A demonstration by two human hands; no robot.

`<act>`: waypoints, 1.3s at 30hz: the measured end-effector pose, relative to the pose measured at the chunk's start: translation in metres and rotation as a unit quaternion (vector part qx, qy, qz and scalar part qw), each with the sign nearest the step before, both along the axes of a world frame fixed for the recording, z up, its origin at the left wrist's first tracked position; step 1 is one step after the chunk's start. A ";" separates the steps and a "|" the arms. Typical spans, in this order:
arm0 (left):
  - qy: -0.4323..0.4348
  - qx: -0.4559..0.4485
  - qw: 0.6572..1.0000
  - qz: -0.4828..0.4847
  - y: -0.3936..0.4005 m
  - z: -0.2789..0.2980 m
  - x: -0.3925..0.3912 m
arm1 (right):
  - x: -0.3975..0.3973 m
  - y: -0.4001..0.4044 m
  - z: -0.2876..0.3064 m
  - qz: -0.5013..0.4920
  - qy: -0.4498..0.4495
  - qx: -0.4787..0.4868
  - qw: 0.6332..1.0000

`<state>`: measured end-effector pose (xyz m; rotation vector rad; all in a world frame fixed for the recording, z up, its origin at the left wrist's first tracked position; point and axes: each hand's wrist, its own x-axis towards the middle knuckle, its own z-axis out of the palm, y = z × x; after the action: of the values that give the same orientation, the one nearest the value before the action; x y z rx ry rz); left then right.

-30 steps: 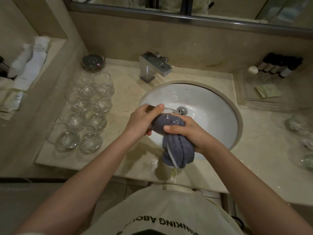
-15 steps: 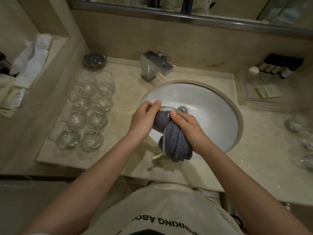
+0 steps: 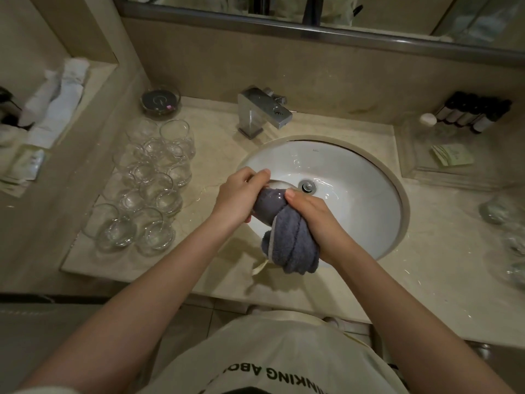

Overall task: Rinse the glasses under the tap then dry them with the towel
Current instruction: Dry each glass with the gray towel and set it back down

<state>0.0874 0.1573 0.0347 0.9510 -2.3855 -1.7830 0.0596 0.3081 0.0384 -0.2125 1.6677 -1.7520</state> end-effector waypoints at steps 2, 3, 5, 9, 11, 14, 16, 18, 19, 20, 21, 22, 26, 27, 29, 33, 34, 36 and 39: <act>0.152 -0.087 0.985 -0.001 -0.001 -0.008 0.007 | -0.002 0.000 0.002 0.004 -0.098 -0.031 0.995; 0.233 -0.149 0.961 -0.024 -0.002 -0.013 0.012 | -0.003 0.001 0.002 0.009 -0.166 -0.047 0.985; 0.330 -0.248 0.907 -0.084 -0.005 -0.019 0.018 | -0.005 0.005 0.003 0.025 -0.238 -0.058 0.969; 0.277 -0.245 0.924 -0.091 -0.012 -0.019 0.022 | -0.008 0.005 -0.003 0.047 -0.073 -0.069 0.994; 0.101 -0.032 0.994 -0.032 -0.010 -0.005 0.014 | -0.008 0.003 -0.003 0.040 0.022 -0.047 0.998; -0.029 0.085 0.995 0.041 -0.010 -0.001 0.004 | -0.007 -0.004 0.002 0.082 0.089 0.005 0.993; 0.065 0.021 0.997 0.026 -0.012 -0.009 0.009 | -0.006 -0.007 0.006 0.111 0.047 0.008 0.993; 0.207 -0.079 0.975 -0.009 -0.015 -0.022 0.022 | -0.007 -0.006 0.011 0.124 -0.067 -0.023 0.990; 0.267 -0.138 0.953 -0.030 -0.017 -0.026 0.028 | -0.008 -0.004 0.013 0.123 -0.138 -0.040 0.982; 0.305 -0.180 0.934 -0.043 -0.019 -0.028 0.030 | -0.006 -0.005 0.015 0.117 -0.193 -0.051 0.973; 0.322 -0.199 0.924 -0.051 -0.020 -0.030 0.028 | -0.005 -0.006 0.015 0.106 -0.228 -0.061 0.966; 0.324 -0.191 0.925 -0.053 -0.021 -0.029 0.025 | -0.004 -0.009 0.012 0.091 -0.231 -0.064 0.967; 0.048 0.071 0.996 -0.020 -0.030 -0.003 0.005 | 0.005 -0.023 -0.006 0.013 -0.053 -0.049 0.997; -0.036 0.099 0.994 -0.039 -0.033 0.004 0.002 | 0.008 -0.025 -0.009 0.009 -0.005 -0.036 0.999; -0.075 0.064 0.992 -0.074 -0.037 0.007 -0.002 | 0.015 -0.028 -0.012 0.019 0.036 -0.031 0.999; 0.154 -0.081 0.984 -0.032 -0.027 -0.005 0.005 | 0.014 -0.024 -0.013 0.007 -0.222 -0.156 0.963; 0.216 -0.121 0.967 -0.053 -0.024 -0.006 0.010 | 0.013 -0.020 -0.014 0.009 -0.302 -0.186 0.935; 0.309 -0.180 0.927 -0.110 -0.019 -0.006 0.018 | 0.014 -0.014 -0.020 0.019 -0.345 -0.219 0.912; 0.284 -0.159 0.936 -0.131 -0.022 -0.003 0.018 | 0.016 -0.013 -0.024 0.012 -0.315 -0.213 0.925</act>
<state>0.1049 0.1352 0.0316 0.0598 -2.3598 -1.4001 0.0757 0.2956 0.0144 0.1319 0.8182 -1.8831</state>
